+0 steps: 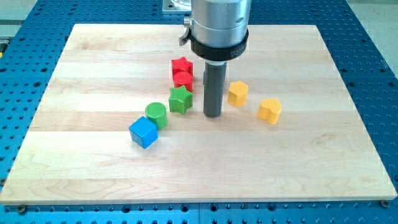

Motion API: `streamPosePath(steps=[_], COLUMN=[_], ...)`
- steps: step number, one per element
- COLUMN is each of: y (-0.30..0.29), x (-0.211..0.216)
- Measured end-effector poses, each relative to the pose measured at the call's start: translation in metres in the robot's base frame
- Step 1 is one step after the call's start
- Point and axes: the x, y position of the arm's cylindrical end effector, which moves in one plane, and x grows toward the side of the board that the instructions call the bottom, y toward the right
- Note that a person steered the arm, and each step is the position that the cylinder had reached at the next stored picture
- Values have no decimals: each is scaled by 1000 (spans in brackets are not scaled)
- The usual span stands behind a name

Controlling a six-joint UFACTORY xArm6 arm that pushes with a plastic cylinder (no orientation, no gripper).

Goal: Push the green star to the top of the green circle

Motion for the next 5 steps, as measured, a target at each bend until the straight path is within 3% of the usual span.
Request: streamPosePath(steps=[2, 3, 4, 5], y=[-68, -32, -17, -26], x=[-1, -3, -31, -41])
